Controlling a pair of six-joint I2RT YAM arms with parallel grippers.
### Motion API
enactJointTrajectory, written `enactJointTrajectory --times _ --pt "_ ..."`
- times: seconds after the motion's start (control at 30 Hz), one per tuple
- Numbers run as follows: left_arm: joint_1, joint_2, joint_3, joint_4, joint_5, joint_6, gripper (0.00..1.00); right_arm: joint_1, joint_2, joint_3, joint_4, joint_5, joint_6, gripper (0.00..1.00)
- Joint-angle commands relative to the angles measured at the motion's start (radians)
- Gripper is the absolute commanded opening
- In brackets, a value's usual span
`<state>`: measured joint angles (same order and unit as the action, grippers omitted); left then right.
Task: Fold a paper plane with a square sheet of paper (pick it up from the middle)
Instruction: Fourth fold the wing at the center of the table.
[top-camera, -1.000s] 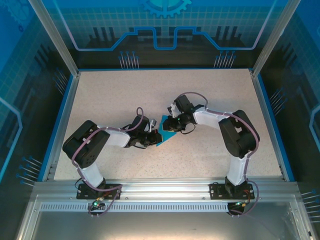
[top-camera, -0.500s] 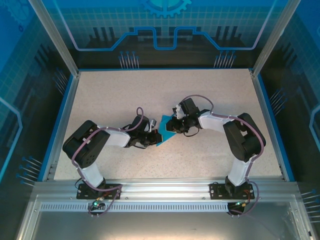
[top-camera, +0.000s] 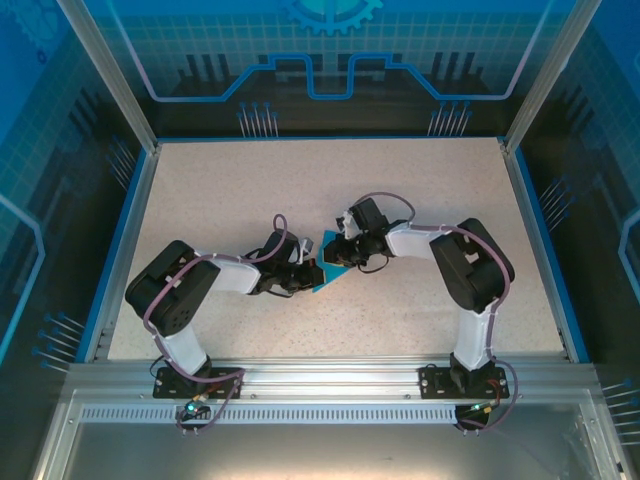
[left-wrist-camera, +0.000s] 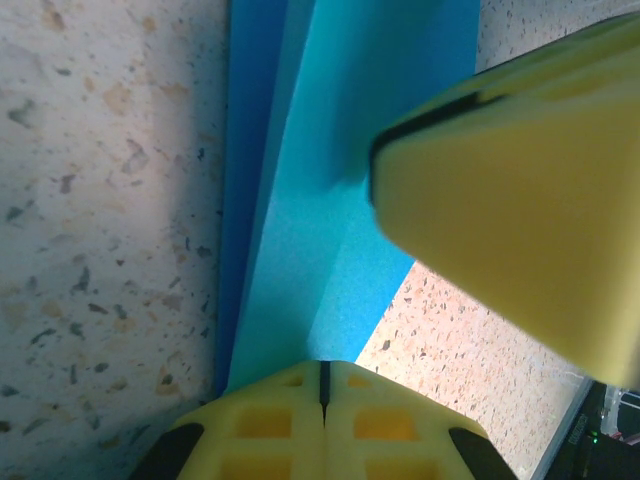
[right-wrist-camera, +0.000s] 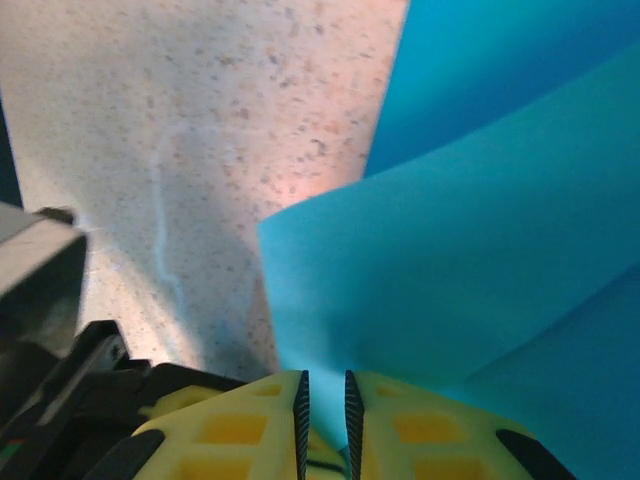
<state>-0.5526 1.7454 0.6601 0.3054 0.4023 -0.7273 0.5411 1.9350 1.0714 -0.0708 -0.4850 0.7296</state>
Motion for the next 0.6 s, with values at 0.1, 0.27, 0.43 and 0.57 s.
enactJointTrajectory --times 0.1,0.27,0.43,0.57 --pt "-0.006 0.062 -0.029 -0.167 -0.04 0.027 0.05 -0.024 0.054 0.048 -0.047 0.065 -0.019 0.21" --pt "-0.005 0.074 -0.034 -0.172 -0.042 0.029 0.03 -0.069 0.075 0.081 -0.075 0.071 -0.027 0.22" --pt "-0.005 0.081 -0.042 -0.17 -0.043 0.031 0.0 -0.114 0.125 0.142 -0.123 0.082 -0.037 0.22" --pt "-0.005 0.083 -0.047 -0.166 -0.042 0.029 0.0 -0.156 0.165 0.174 -0.127 0.082 -0.032 0.23"
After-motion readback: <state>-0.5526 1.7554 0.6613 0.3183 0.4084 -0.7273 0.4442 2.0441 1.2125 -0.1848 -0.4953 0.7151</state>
